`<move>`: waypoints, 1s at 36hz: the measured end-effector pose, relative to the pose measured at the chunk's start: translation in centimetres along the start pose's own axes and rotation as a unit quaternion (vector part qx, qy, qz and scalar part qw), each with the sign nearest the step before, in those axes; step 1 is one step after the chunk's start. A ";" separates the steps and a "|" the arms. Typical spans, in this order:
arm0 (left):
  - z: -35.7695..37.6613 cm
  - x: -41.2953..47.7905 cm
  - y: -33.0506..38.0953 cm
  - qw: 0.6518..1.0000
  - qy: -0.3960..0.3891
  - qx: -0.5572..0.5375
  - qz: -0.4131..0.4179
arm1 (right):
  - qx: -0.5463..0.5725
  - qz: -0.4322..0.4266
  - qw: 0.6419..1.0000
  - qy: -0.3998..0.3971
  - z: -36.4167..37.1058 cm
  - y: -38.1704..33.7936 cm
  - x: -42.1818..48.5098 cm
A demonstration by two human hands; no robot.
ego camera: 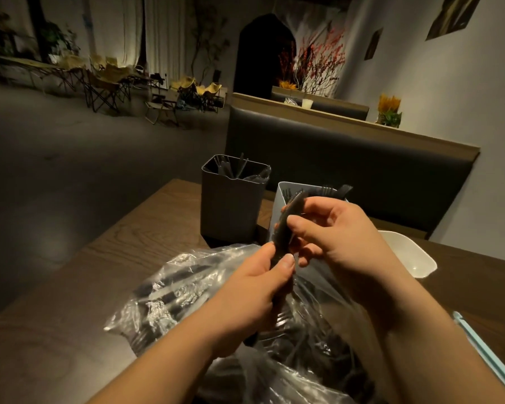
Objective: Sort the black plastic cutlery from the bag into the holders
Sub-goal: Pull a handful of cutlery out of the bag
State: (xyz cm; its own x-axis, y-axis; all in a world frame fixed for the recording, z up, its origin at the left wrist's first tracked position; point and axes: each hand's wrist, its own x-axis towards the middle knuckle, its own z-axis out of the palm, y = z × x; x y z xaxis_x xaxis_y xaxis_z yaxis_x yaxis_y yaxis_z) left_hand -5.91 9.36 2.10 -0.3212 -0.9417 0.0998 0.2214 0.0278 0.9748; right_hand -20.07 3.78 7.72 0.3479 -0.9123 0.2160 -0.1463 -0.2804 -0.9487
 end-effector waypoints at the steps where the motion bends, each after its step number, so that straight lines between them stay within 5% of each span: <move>1: -0.1 0.0 0.2 1.000 0.000 0.005 0.006 | -0.034 -0.009 0.999 0.006 0.1 -0.3 0.2; 7: -1.7 1.0 -0.3 0.977 0.151 0.137 0.067 | -0.148 -0.010 0.989 0.020 1.6 -2.5 2.7; 15: -3.0 1.9 -0.8 0.944 0.303 0.107 0.080 | -0.003 -0.048 0.982 0.182 0.1 -8.2 7.0; 20: -3.1 1.8 -0.7 0.943 0.311 0.056 0.103 | 0.033 -0.115 0.953 0.279 0.4 -8.3 11.4; 36: -3.0 1.6 -0.1 0.944 0.300 0.039 0.130 | -0.091 -0.146 0.944 0.281 3.1 -4.3 15.2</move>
State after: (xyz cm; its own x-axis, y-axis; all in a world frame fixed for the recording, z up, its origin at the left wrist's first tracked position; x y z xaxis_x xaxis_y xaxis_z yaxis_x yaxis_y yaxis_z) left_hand -3.68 6.87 1.57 0.3185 -0.9194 0.2308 0.1442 0.2876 0.9468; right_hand -11.27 -7.98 14.41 -0.1409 -0.7884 0.5989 -0.2949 -0.5440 -0.7856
